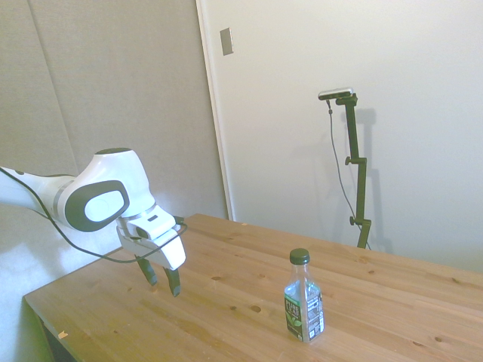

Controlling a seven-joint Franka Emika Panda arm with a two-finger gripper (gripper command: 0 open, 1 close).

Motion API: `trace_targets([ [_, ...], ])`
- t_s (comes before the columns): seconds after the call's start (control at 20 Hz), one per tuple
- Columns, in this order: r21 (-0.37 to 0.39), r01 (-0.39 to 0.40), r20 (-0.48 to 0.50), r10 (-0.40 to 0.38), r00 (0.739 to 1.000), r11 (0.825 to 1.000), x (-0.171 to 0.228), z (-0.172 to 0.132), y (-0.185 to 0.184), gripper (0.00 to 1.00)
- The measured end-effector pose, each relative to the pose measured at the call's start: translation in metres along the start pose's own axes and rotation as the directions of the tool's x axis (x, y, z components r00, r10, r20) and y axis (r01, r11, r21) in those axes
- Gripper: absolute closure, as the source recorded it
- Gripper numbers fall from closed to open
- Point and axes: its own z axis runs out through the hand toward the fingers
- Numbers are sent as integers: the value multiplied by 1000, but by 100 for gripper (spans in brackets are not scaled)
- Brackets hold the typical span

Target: Knock down the bottle

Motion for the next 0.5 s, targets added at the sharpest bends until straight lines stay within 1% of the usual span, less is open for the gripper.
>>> trace_targets([
  [0.05,0,0,0,0,1000,1000,0,0,0,0],
  [0.1,0,1,0,-1,1000,1000,0,0,0,100],
  [0.2,4,-6,-8,6,1000,1000,5,-4,0,100],
  [0.3,15,-28,-26,28,999,1000,19,-13,3,100],
  [0.5,20,-101,-83,103,991,995,70,-35,23,100],
])
